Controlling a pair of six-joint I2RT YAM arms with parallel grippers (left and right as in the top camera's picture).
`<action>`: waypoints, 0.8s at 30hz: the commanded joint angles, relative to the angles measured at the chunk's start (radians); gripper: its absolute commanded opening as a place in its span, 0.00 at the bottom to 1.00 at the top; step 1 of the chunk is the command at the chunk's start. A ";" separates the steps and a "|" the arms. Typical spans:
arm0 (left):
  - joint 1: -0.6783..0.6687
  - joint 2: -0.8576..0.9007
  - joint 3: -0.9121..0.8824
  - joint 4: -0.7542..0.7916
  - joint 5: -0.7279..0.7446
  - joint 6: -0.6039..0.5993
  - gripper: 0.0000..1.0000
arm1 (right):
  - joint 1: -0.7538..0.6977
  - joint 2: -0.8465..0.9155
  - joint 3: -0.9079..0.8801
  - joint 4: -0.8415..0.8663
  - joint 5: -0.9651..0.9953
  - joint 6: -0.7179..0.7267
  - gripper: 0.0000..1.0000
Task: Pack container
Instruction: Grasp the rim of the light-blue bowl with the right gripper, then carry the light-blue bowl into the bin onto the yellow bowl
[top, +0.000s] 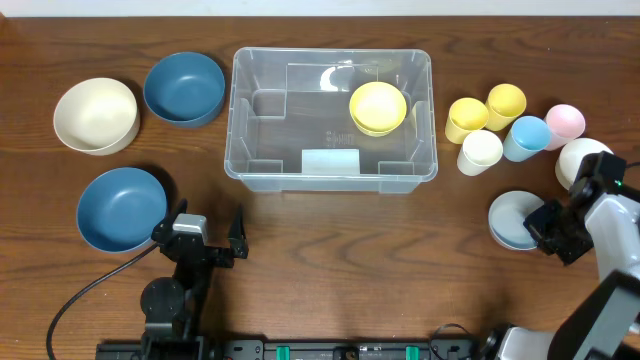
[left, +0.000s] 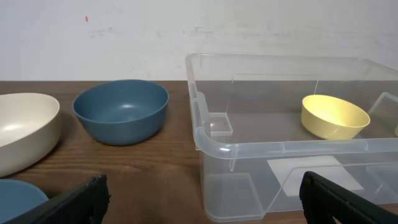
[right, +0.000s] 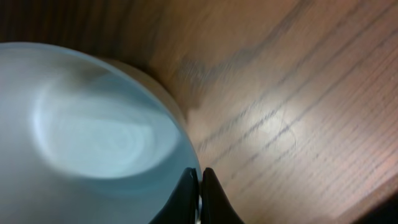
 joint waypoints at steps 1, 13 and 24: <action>0.005 0.002 -0.019 -0.033 0.011 0.005 0.98 | -0.005 -0.091 -0.005 -0.023 -0.039 -0.072 0.01; 0.005 0.002 -0.019 -0.033 0.011 0.005 0.98 | -0.005 -0.493 0.009 -0.123 -0.065 -0.114 0.01; 0.005 0.002 -0.019 -0.033 0.011 0.005 0.98 | 0.158 -0.616 0.142 -0.050 -0.370 -0.233 0.01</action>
